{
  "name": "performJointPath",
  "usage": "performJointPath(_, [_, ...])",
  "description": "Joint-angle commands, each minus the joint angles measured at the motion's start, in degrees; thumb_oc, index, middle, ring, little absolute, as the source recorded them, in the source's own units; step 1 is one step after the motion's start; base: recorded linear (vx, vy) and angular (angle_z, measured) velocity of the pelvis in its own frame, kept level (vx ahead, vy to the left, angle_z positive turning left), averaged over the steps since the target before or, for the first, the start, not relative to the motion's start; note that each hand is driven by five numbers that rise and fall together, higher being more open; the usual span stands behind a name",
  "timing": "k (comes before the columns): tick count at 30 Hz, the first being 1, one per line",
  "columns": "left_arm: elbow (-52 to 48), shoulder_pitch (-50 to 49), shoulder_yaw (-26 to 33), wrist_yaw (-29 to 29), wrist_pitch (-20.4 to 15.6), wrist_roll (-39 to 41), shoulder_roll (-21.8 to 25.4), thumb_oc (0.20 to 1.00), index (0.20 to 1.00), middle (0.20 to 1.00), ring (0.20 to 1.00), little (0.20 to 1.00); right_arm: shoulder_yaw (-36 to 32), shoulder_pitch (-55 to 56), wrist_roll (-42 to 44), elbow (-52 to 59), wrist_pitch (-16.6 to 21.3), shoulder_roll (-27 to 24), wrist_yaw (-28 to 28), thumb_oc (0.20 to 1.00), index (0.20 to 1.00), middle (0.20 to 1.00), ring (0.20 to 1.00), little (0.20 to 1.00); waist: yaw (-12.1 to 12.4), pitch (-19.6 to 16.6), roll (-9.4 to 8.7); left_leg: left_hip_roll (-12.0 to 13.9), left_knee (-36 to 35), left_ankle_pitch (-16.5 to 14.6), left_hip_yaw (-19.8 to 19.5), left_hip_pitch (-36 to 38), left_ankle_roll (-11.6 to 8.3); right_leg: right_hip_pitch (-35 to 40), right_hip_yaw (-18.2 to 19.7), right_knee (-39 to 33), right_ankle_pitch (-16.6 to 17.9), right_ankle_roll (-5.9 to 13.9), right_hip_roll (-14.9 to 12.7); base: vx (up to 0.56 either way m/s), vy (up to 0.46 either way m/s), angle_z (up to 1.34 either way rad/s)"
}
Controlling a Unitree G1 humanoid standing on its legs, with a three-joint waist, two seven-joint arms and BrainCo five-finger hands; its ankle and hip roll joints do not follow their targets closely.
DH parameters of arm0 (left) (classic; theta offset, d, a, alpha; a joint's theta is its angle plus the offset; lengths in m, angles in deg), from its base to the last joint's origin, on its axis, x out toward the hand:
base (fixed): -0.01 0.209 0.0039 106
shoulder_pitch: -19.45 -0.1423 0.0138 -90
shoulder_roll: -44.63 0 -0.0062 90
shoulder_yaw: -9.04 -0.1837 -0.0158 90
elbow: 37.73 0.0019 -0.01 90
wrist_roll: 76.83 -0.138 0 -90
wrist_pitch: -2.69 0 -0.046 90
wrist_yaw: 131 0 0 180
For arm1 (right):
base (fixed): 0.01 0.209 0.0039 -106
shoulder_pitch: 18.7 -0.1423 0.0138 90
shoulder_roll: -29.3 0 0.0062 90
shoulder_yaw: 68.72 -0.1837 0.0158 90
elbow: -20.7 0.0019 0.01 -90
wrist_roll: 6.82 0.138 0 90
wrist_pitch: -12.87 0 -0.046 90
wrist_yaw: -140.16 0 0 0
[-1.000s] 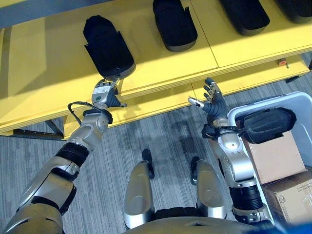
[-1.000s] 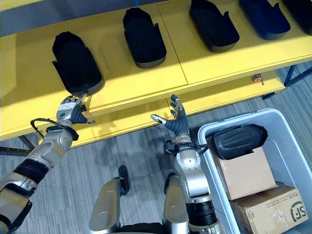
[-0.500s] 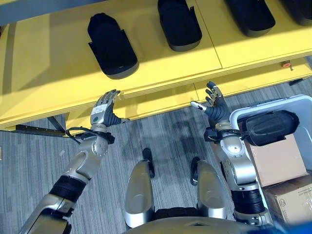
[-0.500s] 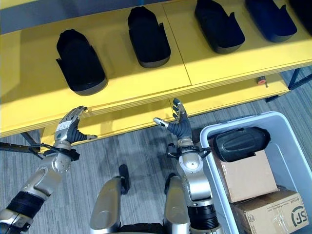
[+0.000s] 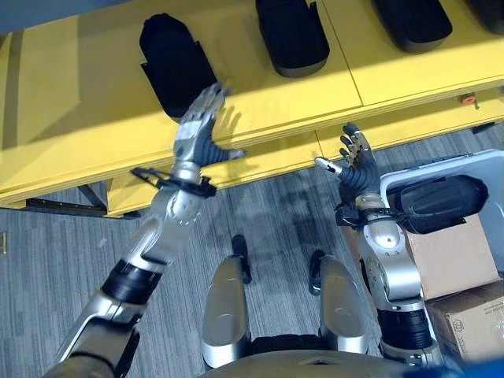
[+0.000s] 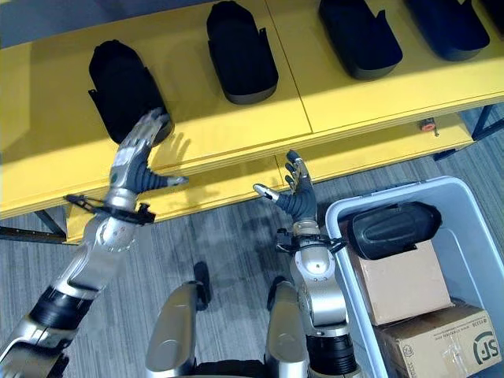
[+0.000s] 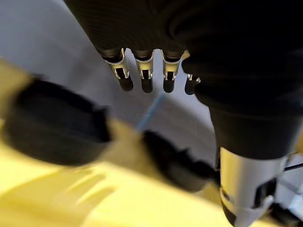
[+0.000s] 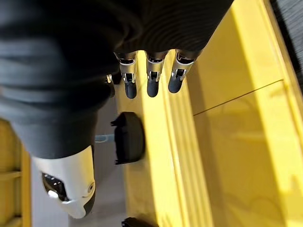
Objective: Move parts from the plastic box to the shelf.
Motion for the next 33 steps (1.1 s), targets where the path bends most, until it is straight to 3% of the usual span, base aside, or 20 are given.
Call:
performJointPath(1, [3.49, 3.0, -0.59, -1.66, -1.62, -1.8, -1.11, 1.0, 1.0, 1.0, 1.0, 1.0, -0.83, -0.59, -1.28, 4.13, 3.98, 1.39, -0.15, 1.0, 1.0, 1.0, 1.0, 1.0, 0.05, -1.79, -0.74, 4.31, -3.08, 11.86, -1.89, 7.09, -5.56, 1.35, 2.51, -1.17, 20.54, 0.31, -5.17, 0.0, 0.0, 0.0])
performJointPath(5, [18.49, 12.2, -2.88, -4.83, -1.06, 1.35, -5.65, 1.0, 1.0, 1.0, 1.0, 1.0, 0.99, -1.64, -1.59, 2.66, 3.95, 0.55, -0.64, 1.0, 1.0, 1.0, 1.0, 1.0, -1.3, -1.79, -2.01, 4.07, -3.68, 11.88, -1.52, 8.24, -5.93, 1.67, 2.65, -0.81, 20.38, 0.15, -5.67, 0.0, 0.005, -0.04])
performJointPath(10, [25.96, 14.37, -0.78, -7.0, -1.17, 4.78, -8.26, 1.0, 1.0, 1.0, 1.0, 1.0, 2.51, -1.42, -1.11, 1.81, 4.17, -0.26, -0.87, 1.0, 1.0, 1.0, 1.0, 1.0, -2.26, -1.79, -3.14, 3.98, -4.37, 11.81, -1.09, 9.38, -6.28, 2.23, 2.89, -0.85, 20.44, 0.26, -5.97, 0.0, 0.0, -0.01])
performJointPath(12, [29.19, 13.69, 3.16, -9.4, -0.95, 6.66, -9.2, 1.0, 1.0, 1.0, 1.0, 1.0, 3.54, -0.96, -0.4, 1.57, 4.49, -1.08, -1.09, 1.0, 1.0, 1.0, 1.0, 1.0, -2.63, -1.79, -4.02, 4.23, -4.39, 11.64, -0.77, 9.93, -6.47, 2.45, 3.21, -0.62, 20.49, 0.39, -6.01, 0.0, 0.0, 0.0])
performJointPath(19, [38.26, 14.19, 4.89, -10.58, -1.85, 10.99, -10.23, 1.0, 1.0, 1.0, 1.0, 1.0, 5.98, -0.79, 0.84, 1.33, 4.58, -1.59, -1.55, 1.0, 1.0, 1.0, 1.0, 1.0, -3.61, -1.79, -4.92, 4.56, -4.44, 11.62, -0.21, 10.17, -6.89, 2.28, 3.94, -0.24, 20.59, 0.73, -5.86, 0.0, 0.0, 0.0])
performJointPath(33, [39.49, 9.48, 8.18, -11.13, -1.41, 11.98, -8.44, 1.0, 1.0, 1.0, 1.0, 1.0, 4.82, 0.55, 1.83, 2.0, 4.5, -1.65, -1.18, 1.0, 1.0, 1.0, 1.0, 1.0, -3.42, -1.79, -4.65, 4.99, -3.46, 11.45, -0.32, 10.1, -6.97, 2.82, 3.8, 0.01, 20.26, 0.95, -5.5, 0.0, 0.0, 0.0])
